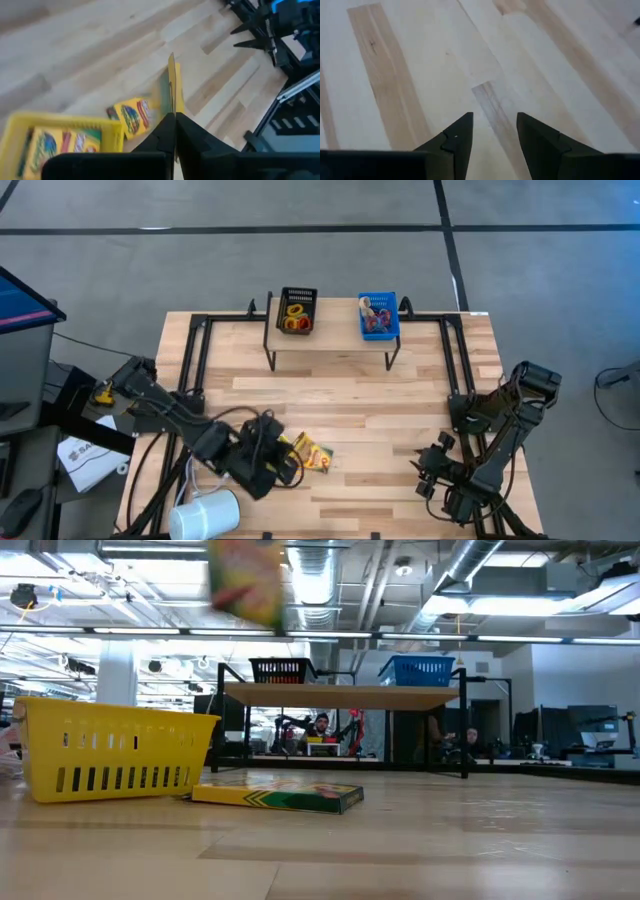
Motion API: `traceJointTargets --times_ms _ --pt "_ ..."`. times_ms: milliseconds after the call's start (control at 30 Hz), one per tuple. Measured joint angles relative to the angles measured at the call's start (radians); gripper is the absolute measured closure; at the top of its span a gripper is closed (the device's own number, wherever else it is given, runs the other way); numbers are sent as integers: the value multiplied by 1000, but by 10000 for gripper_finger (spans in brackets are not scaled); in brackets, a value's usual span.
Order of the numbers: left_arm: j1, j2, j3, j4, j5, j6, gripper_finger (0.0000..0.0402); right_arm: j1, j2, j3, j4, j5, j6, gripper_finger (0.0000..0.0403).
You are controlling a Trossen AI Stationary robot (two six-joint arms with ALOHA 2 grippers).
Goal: Pick & Place Office Desk Supplies
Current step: Put the yellow crayon box into the yellow bin
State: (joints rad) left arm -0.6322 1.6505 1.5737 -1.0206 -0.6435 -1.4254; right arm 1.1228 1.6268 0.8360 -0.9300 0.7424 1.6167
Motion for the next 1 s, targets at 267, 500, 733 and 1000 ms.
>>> traceJointTargets --times_ms 267,500,733,1000 --pt "-81 3 -172 15 3 -289 401 -17 0 0 -5 23 -83 253" --pt "-110 -4 -231 -20 16 -370 401 -33 0 0 -4 23 -107 253" --pt "-114 -23 -290 -27 48 -390 401 -32 0 0 10 22 -107 253" --pt "-114 -78 -294 -106 49 -391 401 -32 0 0 30 19 -101 253"
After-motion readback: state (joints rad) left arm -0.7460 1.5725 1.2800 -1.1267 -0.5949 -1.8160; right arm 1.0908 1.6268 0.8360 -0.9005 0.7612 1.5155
